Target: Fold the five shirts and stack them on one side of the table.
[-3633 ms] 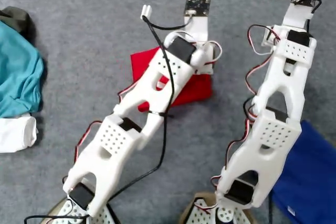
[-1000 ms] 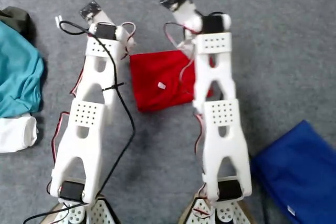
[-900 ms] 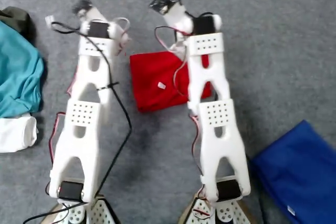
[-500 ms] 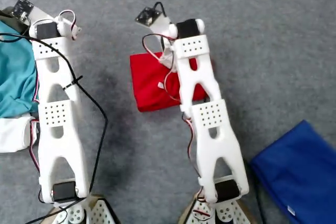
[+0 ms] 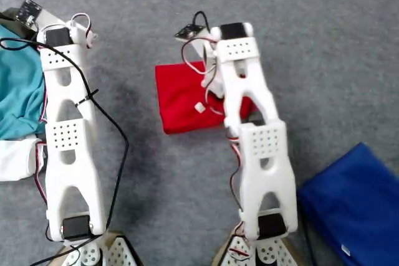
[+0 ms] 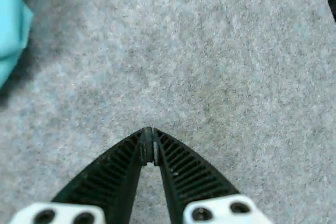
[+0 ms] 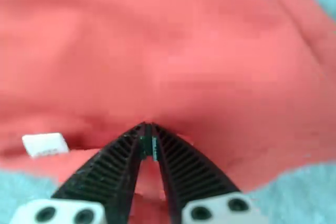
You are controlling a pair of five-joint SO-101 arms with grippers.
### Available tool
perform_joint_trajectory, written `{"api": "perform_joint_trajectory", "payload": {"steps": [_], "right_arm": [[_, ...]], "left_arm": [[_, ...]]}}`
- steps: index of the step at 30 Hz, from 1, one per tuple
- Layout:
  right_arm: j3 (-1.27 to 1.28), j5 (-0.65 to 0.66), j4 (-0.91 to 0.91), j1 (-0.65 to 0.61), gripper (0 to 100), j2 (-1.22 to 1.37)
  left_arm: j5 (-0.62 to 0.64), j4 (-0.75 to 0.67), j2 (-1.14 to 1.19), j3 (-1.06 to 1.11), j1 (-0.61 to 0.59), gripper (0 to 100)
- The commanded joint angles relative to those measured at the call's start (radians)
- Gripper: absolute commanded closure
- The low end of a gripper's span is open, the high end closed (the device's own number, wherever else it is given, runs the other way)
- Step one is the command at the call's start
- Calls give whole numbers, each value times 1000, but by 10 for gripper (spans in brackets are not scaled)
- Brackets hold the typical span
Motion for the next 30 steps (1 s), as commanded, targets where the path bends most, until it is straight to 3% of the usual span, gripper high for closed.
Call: {"api": "perform_joint_trajectory", "payload": {"steps": [1, 17, 22, 26, 30], "right_arm": [[119, 32, 14, 42, 994, -186], [624, 135, 11, 145, 994, -522], [792, 146, -81, 171, 994, -630], [786, 150, -101, 176, 994, -648], [613, 144, -132, 170, 993, -616]], "left_arm": [[2, -17, -22, -3, 5, 981], [-25, -17, -22, 0, 21, 981], [-25, -17, -22, 0, 21, 981], [-25, -17, -22, 0, 21, 981], [-25, -17, -21, 2, 21, 981]]}}
